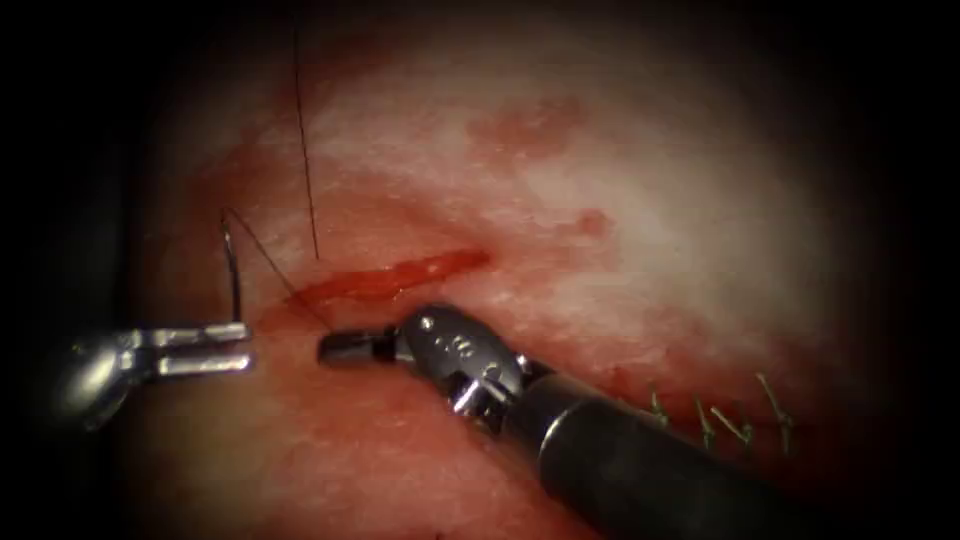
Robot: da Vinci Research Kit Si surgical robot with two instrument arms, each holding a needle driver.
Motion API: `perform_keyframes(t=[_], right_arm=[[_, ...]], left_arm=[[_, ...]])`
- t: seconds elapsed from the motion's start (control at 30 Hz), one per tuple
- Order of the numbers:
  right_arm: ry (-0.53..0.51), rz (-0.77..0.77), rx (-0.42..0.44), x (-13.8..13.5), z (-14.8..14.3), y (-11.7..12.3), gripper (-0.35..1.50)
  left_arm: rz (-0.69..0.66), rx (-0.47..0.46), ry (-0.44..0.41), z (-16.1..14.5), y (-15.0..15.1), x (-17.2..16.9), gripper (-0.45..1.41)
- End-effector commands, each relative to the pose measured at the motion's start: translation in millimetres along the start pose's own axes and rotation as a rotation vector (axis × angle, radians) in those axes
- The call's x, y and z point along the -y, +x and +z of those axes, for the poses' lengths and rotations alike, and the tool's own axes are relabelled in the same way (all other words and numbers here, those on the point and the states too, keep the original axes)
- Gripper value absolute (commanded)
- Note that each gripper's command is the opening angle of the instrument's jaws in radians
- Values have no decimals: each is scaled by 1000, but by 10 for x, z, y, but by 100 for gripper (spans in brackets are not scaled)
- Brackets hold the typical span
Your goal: Wound Closure
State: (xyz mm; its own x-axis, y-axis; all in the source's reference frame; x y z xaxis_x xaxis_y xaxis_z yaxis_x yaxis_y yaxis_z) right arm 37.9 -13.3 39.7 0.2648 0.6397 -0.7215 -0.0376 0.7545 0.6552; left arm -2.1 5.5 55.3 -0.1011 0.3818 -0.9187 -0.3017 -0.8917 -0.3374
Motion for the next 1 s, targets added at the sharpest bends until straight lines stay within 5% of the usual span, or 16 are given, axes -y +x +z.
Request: perform_keyframes(t=[0.03,0.33,0.37,0.5,0.53,0.73,1.0], right_arm=[[9,-1,-2,4,7,6,-35],[18,5,-72,13,1,16,-35],[17,6,-83,11,0,16,-16],[2,-10,-129,-5,-4,16,111],[-13,-81,-153,-14,-6,18,128],[-65,-195,-182,-31,-9,18,142],[-70,-203,-148,-42,-2,7,133]], left_arm=[[11,0,19,4,-6,3,-45],[18,-22,28,-4,-9,9,-45],[18,-27,20,-4,-9,10,-45],[17,-30,20,-6,-9,12,-45],[16,-30,18,-7,-8,12,-45],[13,-29,20,-12,-3,13,-45],[8,-31,28,-16,6,12,-45]])
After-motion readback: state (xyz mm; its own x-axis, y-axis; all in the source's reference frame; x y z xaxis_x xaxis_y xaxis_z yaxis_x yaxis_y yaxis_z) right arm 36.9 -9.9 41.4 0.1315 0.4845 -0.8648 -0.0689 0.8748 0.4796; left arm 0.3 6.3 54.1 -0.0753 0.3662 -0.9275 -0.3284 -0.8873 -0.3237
